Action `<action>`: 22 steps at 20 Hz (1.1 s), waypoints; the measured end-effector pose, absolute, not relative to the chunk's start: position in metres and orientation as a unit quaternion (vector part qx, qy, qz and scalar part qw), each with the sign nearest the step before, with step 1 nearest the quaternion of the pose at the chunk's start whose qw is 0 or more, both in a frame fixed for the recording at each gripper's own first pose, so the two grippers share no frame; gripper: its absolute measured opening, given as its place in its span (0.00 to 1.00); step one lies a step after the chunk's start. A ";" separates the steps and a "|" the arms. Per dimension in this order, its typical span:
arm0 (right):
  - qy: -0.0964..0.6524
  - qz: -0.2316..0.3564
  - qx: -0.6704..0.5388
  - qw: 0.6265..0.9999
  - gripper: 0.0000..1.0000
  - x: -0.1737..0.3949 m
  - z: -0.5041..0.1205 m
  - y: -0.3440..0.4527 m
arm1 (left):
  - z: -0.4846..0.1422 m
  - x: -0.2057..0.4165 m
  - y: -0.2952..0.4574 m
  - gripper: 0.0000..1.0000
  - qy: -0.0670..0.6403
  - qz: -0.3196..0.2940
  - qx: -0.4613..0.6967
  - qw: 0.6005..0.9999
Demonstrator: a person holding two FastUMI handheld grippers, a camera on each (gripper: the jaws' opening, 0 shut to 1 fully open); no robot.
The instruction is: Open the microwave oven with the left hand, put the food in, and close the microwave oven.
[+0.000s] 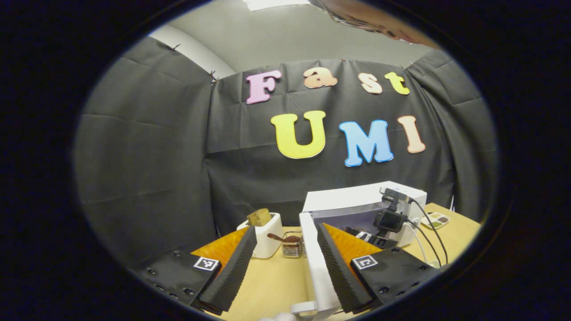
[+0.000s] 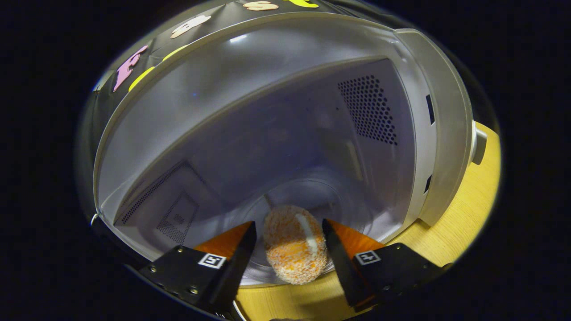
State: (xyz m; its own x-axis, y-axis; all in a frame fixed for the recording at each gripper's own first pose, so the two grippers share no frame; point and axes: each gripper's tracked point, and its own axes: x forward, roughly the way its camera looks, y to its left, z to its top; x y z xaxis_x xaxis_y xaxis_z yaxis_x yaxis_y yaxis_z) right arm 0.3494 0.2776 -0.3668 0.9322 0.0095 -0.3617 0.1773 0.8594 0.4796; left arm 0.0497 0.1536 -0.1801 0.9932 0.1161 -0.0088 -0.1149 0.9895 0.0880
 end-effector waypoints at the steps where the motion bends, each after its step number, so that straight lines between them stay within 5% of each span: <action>1: 0.175 -0.044 0.251 0.951 0.97 0.345 -0.362 0.274 | -0.181 0.049 0.154 0.92 0.007 0.058 0.047 0.997; 12: 0.084 -0.004 0.123 0.989 0.97 0.255 -0.272 0.223 | -0.183 0.022 0.200 0.93 0.000 0.102 0.065 0.993; 22: 0.033 0.049 0.058 0.997 0.97 0.135 -0.180 0.171 | -0.296 -0.017 0.241 0.93 0.081 0.134 0.054 0.986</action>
State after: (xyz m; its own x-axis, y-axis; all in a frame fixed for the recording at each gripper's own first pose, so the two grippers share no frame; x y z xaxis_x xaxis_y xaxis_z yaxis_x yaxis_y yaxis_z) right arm 0.1346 0.1713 -0.1802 0.9931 0.1007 -0.0594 -0.0932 0.9886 0.1186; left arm -0.0173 0.2411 -0.2964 0.9507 0.2735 -0.1459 -0.2559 0.9581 0.1285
